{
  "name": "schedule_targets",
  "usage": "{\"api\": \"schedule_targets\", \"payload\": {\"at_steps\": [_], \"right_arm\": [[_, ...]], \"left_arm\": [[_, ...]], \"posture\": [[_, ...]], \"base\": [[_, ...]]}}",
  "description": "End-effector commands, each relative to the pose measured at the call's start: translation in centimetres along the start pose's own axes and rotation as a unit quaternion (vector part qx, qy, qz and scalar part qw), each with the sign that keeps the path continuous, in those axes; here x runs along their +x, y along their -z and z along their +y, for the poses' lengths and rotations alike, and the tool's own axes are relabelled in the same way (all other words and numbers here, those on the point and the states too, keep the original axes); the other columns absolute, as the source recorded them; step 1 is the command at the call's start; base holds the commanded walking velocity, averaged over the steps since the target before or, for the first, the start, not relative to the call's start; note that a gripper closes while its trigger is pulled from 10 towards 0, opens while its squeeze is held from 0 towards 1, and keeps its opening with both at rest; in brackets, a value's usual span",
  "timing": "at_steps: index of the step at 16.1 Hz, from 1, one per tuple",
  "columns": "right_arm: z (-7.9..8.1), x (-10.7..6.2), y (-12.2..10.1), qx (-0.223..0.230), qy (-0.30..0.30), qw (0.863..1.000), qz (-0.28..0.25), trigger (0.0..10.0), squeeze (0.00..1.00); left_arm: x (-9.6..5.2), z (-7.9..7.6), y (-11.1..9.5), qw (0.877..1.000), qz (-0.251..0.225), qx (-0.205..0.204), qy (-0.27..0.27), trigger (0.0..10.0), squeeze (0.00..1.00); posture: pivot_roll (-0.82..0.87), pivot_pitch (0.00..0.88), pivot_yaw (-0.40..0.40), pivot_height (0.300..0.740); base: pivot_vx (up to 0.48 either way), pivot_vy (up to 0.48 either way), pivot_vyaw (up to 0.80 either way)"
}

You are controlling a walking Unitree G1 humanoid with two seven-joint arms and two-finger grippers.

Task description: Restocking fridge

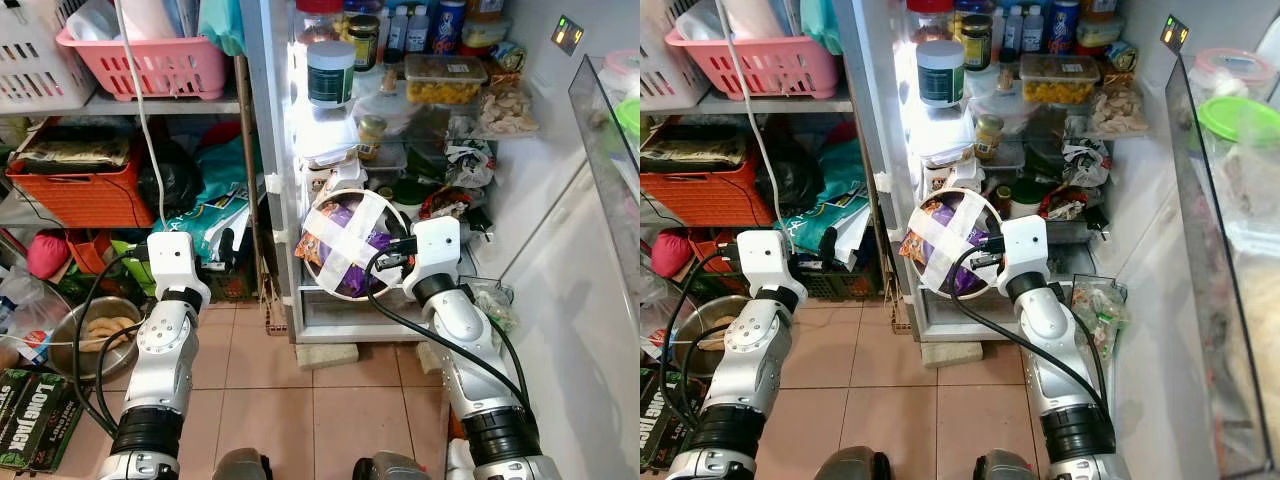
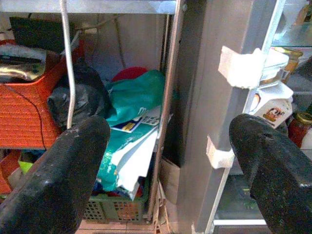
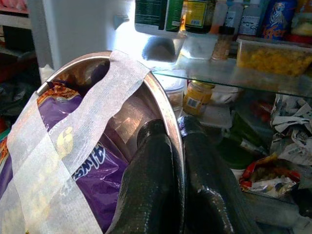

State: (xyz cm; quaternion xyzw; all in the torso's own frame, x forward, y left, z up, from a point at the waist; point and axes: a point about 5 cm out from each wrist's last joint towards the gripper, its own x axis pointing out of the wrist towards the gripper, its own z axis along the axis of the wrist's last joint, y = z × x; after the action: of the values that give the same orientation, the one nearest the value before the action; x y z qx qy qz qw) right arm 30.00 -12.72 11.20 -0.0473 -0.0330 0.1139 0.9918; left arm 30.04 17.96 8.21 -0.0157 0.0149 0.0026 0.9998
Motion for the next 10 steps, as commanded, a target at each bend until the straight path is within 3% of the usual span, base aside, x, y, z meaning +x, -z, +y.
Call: {"api": "schedule_targets", "payload": {"at_steps": [1,10], "right_arm": [[-0.14,0.28,-0.78,-0.003,0.002,1.000,-0.020,10.0,0.00],[-0.19,0.31,-0.88,-0.008,0.003,1.000,-0.025,10.0,0.00]], "left_arm": [[0.04,0.14,-0.11,1.000,-0.002,0.006,-0.001,10.0,0.00],[0.11,0.08,0.00,1.000,0.001,0.006,-0.002,10.0,0.00]], "posture": [[0.04,0.067,0.018,0.740],[0.04,0.065,0.018,0.740]], "base": [[0.337,0.000,0.00],[0.343,0.000,0.00]]}}
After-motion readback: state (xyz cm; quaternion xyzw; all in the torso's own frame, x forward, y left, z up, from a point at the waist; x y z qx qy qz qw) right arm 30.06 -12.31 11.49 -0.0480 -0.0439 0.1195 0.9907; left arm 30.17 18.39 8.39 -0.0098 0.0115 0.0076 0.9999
